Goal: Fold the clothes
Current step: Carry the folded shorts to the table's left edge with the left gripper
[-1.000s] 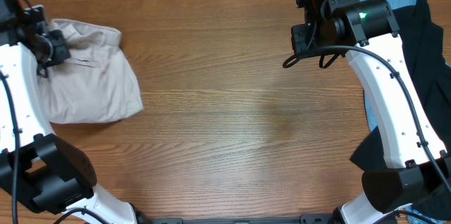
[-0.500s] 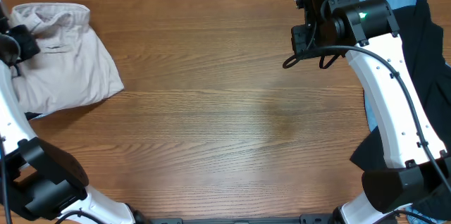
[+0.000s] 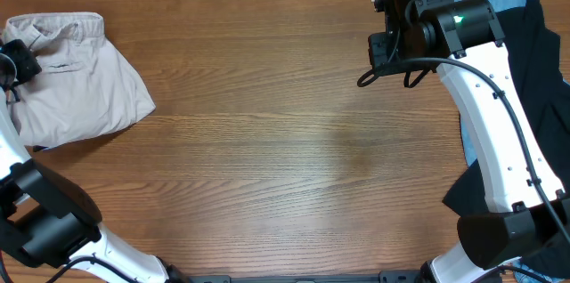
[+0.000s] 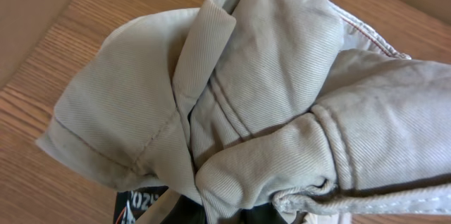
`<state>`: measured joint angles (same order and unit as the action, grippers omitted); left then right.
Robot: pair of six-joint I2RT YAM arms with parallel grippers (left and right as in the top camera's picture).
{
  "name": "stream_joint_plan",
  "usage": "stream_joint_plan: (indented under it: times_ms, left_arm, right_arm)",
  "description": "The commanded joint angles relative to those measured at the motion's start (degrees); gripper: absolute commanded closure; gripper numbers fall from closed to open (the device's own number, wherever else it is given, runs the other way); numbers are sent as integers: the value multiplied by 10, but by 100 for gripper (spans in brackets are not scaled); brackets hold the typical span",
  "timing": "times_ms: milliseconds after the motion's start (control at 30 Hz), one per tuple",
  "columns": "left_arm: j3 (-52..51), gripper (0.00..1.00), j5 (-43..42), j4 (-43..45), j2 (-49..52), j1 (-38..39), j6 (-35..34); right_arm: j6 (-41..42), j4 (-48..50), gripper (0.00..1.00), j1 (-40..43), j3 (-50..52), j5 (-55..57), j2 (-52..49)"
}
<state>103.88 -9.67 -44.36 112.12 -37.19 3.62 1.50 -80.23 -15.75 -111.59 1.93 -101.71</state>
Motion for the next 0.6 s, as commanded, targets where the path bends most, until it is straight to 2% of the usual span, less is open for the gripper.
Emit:
stream_joint_plan:
  times_ms: [0,233,333,367,400,467,567]
  left_arm:
    - [25,96,-7,17,10,-13,11]
    - [25,95,-4,47,21,-35,11]
    - [25,93,2,49,38,-45,11]
    - [25,89,12,49,45,-49,4]
    - [25,65,31,48,51,-53,-12]
    - [25,0,76,44,65,-63,-62]
    - [25,0,136,16,68,-82,-135]
  right_arm:
    - [4,-1,73,2,-3,5,2]
    - [7,-8,73,2,-2,5,2]
    - [7,-14,73,2,-2,5,2]
    - [7,-16,73,2,-2,5,2]
    - [7,-16,73,2,-2,5,2]
    - [7,-19,73,2,-2,5,2]
    - [6,-25,73,2,-2,6,2]
